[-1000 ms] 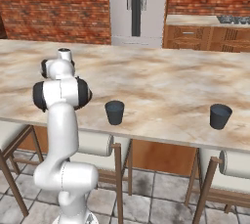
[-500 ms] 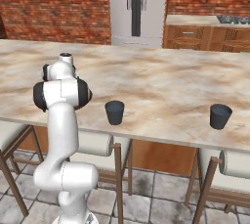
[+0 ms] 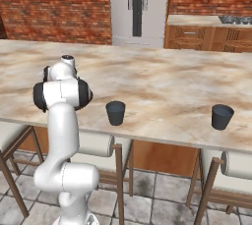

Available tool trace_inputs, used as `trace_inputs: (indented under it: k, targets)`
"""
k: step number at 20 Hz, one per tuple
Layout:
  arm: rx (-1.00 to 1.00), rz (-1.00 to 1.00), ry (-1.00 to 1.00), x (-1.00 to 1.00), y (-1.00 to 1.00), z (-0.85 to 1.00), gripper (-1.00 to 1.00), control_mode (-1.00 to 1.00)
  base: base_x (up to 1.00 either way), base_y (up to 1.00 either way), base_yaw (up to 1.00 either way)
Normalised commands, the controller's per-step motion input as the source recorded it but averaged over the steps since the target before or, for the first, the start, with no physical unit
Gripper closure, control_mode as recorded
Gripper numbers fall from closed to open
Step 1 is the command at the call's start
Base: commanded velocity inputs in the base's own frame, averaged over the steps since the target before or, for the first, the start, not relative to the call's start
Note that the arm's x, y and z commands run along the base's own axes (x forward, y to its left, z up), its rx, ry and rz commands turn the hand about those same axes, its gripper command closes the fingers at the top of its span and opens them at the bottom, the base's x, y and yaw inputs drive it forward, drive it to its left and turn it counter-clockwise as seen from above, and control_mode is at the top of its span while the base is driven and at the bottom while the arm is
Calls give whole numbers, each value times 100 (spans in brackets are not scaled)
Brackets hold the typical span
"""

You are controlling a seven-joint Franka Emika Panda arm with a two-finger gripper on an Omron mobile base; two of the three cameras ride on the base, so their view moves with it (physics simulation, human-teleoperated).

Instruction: There are four ice cubes in the ice bowl. Place two ice cubes in each glass of water.

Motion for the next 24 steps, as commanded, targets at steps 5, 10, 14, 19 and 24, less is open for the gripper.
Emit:
trace_inputs:
  k: [5, 10, 14, 19, 24]
  targets:
    - [2, 0, 0, 3, 0, -1, -100, -100, 0, 0, 0]
    - [1, 0, 0, 13, 1, -8, -100, -100, 0, 0, 0]
    - [0, 0, 0, 15, 1, -13, -100, -100, 0, 0, 0]
    - [0, 0, 0, 20, 3, -5, -100, -100, 0, 0, 0]
    - [0, 0, 0, 21, 8, -6, -100, -100, 0, 0, 0]
